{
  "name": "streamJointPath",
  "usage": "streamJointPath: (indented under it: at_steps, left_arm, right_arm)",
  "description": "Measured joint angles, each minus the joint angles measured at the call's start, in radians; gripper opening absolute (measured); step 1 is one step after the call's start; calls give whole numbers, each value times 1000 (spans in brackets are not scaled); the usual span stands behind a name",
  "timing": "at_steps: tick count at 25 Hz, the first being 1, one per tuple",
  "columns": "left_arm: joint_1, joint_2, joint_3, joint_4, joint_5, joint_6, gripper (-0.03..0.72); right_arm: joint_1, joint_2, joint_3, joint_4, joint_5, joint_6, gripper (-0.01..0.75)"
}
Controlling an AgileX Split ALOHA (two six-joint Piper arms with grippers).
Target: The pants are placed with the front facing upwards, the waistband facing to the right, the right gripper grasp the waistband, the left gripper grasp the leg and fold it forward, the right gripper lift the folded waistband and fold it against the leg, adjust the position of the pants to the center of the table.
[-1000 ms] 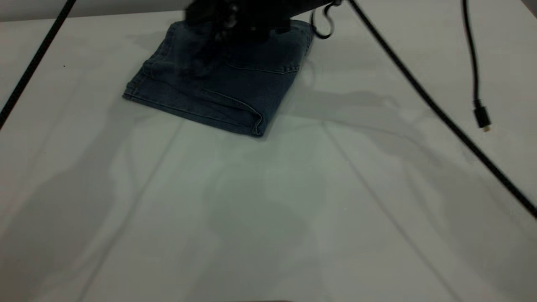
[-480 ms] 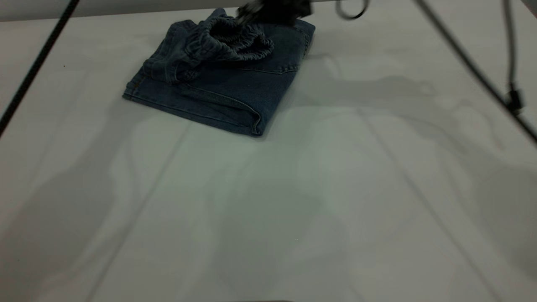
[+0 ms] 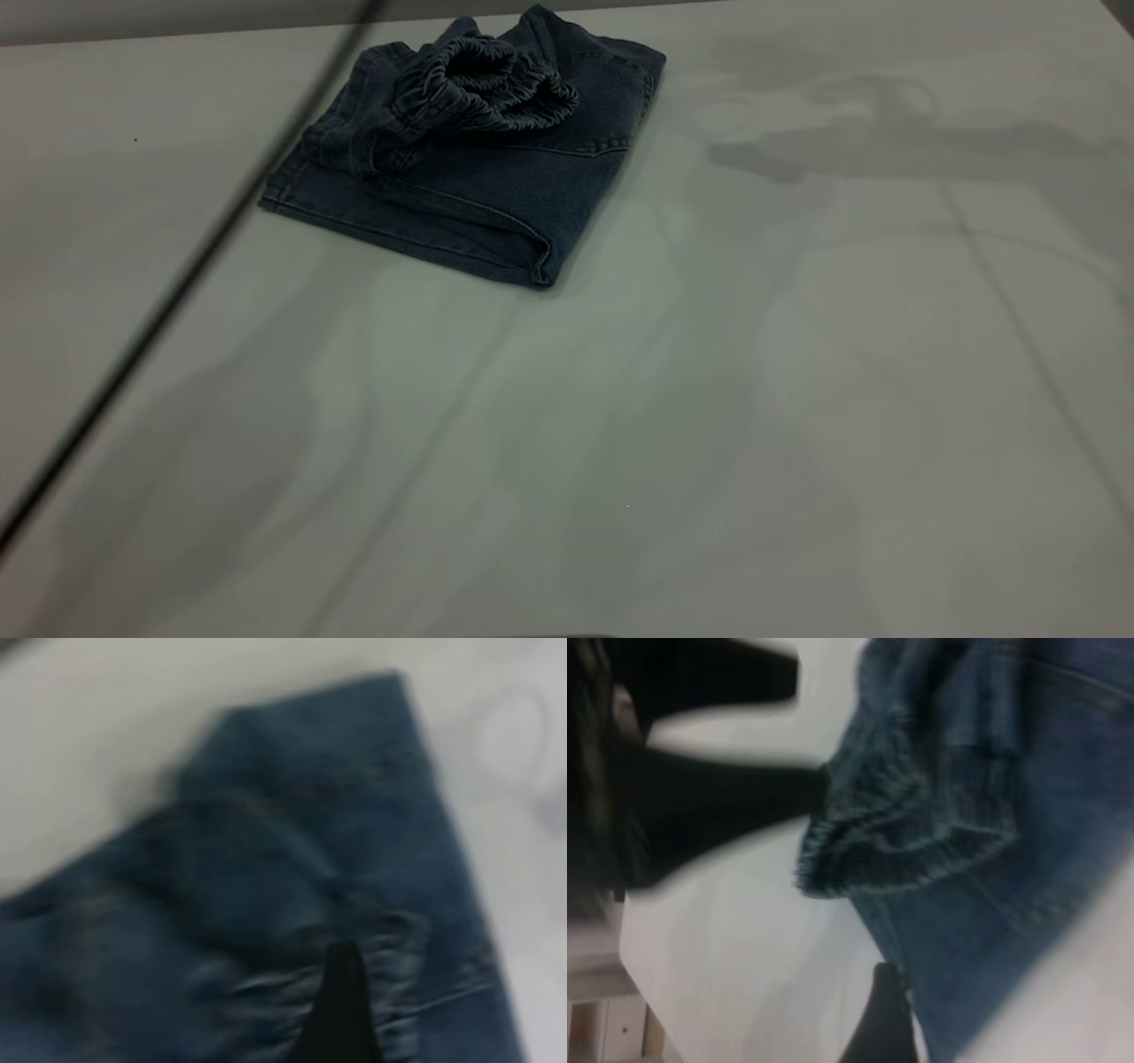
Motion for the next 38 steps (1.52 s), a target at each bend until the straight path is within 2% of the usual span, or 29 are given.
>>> streamJointPath:
  at_steps: [6,12,16,22,25,29,33,36,38]
  left_arm:
    - [-101,98,5,-13,0,8,569]
    - [-112,153,5,115,0,-16,569]
    - [-109,153,5,290,0,-40,569]
    - [-106,152,-11,706,0,-61,569]
    - [-95,129,-16,815,0,-110,569]
    - [-78,64,-19,789,0,-177,569]
    - [-77,37,-25,600,0,-151,569]
    - [-78,49,-25,486,0,14,569]
    - [-77,58,-25,468,0,152,569]
  right_arm:
    - [-32,-1,0,-33,61,38,582]
    - [-31,-1,0,-34,87,40,582]
    - [-31,-1,0,-34,93,40,582]
    - [-31,-1,0,-34,100,34,582]
    - [-31,-1,0,-34,100,32,581]
    - [-31,-1,0,-34,99,18,581]
    - [-31,-1,0,-31,98,4,581]
    - [-31,-1,0,-30,98,2,581]
    - [-31,-1,0,-30,99,2,581]
